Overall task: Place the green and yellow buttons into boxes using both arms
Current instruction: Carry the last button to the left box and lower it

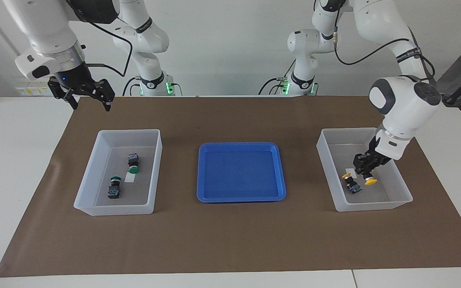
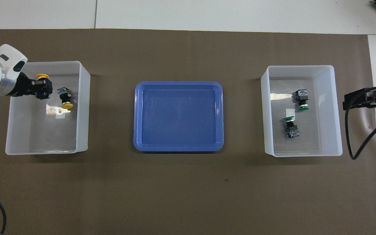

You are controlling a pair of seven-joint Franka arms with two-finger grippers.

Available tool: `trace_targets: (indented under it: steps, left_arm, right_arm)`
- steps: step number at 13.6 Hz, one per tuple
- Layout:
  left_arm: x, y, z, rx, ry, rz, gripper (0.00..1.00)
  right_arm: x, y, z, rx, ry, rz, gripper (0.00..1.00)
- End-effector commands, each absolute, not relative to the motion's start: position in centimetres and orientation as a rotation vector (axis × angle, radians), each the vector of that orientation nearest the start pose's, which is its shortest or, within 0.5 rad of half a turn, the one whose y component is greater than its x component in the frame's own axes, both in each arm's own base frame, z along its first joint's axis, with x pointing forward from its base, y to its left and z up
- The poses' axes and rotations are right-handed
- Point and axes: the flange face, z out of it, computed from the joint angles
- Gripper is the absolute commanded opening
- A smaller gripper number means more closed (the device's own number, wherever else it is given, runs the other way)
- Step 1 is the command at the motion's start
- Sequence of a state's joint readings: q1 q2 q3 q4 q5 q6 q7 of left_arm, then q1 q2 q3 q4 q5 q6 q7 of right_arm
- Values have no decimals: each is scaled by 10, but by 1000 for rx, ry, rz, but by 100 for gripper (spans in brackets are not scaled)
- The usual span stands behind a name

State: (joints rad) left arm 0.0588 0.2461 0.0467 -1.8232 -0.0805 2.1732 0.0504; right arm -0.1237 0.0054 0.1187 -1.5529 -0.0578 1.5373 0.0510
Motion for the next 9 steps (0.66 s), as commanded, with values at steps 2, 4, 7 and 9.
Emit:
trace_targets:
  steps: [2, 4, 7, 9]
  left_arm:
    - [602, 81, 360, -3168, -144, -236, 0]
    - [588, 90, 328, -3158, -174, -240, 0]
    - [584, 89, 310, -3160, -172, -210, 8]
    - [587, 89, 314, -3160, -171, -218, 68]
  right_arm:
    - [551, -8, 640, -3175, 124, 13, 100]
    - [543, -11, 650, -3153, 137, -5, 100]
    - [540, -14, 649, -3153, 142, 4, 100]
    - [539, -12, 647, -3154, 135, 9, 100]
